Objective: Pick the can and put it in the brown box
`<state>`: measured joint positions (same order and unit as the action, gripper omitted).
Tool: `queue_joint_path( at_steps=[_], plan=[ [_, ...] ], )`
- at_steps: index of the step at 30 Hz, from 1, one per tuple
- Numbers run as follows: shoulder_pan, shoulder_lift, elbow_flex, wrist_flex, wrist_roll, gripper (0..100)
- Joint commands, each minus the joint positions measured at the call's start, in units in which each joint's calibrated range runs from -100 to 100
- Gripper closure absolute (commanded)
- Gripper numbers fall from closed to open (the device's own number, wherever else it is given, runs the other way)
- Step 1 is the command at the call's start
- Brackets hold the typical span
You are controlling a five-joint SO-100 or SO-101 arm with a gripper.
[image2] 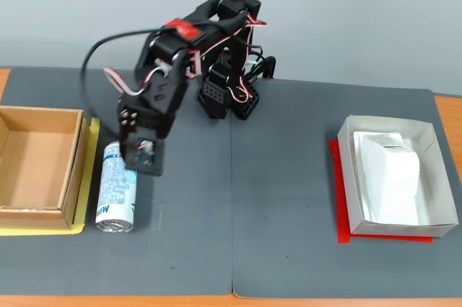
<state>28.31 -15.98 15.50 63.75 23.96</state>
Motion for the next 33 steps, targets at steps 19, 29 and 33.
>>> queue_joint_path(
  at_steps=[19, 29, 33],
  plan=[
    [0.9, 5.8, 1.9, 0.1, 2.2, 70],
    [0.9, 8.1, 3.0, -0.8, 1.7, 61],
    [-0.2, 9.0, 2.5, -0.8, 1.7, 61]
  ],
)
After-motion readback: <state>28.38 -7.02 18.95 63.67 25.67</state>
